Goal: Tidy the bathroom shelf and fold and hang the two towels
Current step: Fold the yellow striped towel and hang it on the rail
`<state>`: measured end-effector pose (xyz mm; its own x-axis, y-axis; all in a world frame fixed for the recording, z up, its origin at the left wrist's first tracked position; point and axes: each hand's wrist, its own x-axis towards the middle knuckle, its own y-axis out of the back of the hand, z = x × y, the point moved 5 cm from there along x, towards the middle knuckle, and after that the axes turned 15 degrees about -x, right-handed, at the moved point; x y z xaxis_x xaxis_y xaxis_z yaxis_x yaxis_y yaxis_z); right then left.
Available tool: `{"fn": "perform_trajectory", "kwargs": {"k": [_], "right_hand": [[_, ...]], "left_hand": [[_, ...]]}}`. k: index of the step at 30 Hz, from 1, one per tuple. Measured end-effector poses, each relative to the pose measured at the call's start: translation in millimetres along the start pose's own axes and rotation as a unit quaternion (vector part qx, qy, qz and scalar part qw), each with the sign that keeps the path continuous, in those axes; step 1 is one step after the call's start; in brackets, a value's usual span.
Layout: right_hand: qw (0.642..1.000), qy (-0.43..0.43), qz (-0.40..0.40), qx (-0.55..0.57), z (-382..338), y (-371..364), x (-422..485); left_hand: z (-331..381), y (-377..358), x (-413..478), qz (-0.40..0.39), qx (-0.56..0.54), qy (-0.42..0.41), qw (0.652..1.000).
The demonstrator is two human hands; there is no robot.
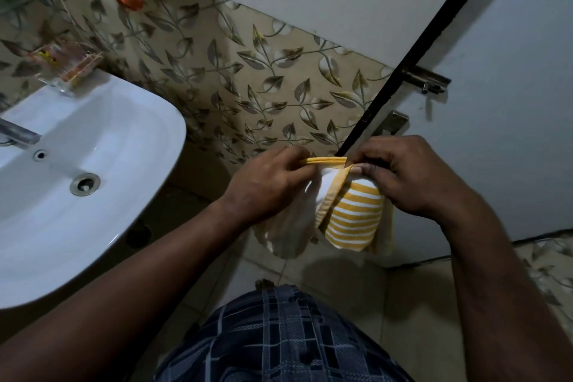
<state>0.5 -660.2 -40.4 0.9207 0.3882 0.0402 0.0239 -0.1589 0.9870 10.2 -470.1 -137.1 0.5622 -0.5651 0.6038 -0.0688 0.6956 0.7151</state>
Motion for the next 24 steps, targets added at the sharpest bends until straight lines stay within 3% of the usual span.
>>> {"fn": "perform_trajectory", "kwargs": {"k": [2,9,16,21,24], "right_hand": [[1.000,-0.009,0.004,-0.002,-3,0,2],[0.998,-0.030,0.024,-0.041,-7,9,14],[0.995,-0.077,0.023,-0.054,0,10,20],[0.991,-0.103,0.054,-0.064,-5,8,21],[0.988,-0.119,0.066,-0.072,-4,14,21]], "left_hand": [[-1,2,3,-0.013,0.039,0.009,0.999],[-9,10,14,-0.002,0.074,0.180,0.981],[-17,14,11,-0.036,0.063,0.215,0.974],[-4,18,15,0.029,-0.113,0.318,0.941],[18,7,17,0.003,-0.104,0.317,0.943]]}}
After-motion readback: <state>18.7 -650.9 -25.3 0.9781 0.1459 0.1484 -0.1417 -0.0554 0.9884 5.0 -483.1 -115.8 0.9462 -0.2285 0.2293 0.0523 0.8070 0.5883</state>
